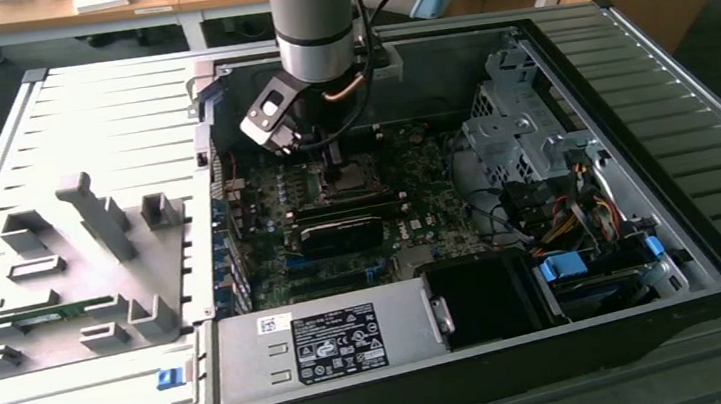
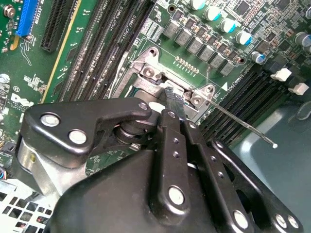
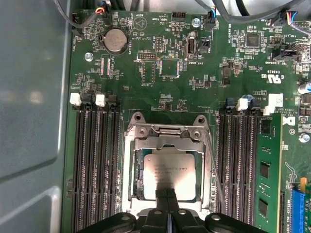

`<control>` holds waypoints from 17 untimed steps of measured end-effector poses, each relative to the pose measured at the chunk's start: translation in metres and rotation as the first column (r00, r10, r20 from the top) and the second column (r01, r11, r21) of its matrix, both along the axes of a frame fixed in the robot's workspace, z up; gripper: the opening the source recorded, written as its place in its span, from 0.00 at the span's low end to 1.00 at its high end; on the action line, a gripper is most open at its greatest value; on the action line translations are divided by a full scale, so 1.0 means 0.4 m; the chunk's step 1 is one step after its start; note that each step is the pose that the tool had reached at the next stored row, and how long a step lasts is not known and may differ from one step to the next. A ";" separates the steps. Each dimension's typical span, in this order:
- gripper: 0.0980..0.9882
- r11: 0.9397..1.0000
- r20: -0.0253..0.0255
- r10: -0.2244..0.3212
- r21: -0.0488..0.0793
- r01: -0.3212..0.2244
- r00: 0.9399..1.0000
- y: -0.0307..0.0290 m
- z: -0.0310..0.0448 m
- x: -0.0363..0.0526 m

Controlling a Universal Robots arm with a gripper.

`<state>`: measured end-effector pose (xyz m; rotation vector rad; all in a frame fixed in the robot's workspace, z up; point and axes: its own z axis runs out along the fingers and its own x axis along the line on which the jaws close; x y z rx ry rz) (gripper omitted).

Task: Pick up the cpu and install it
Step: 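Close the cpu cover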

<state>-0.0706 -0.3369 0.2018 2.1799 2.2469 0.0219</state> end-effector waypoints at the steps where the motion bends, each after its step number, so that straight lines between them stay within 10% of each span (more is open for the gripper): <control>1: 0.01 1.000 0.000 0.000 0.000 0.000 1.000 0.000 -0.001 0.000; 17: 0.01 1.000 0.000 0.000 0.001 0.000 1.000 0.000 0.004 0.032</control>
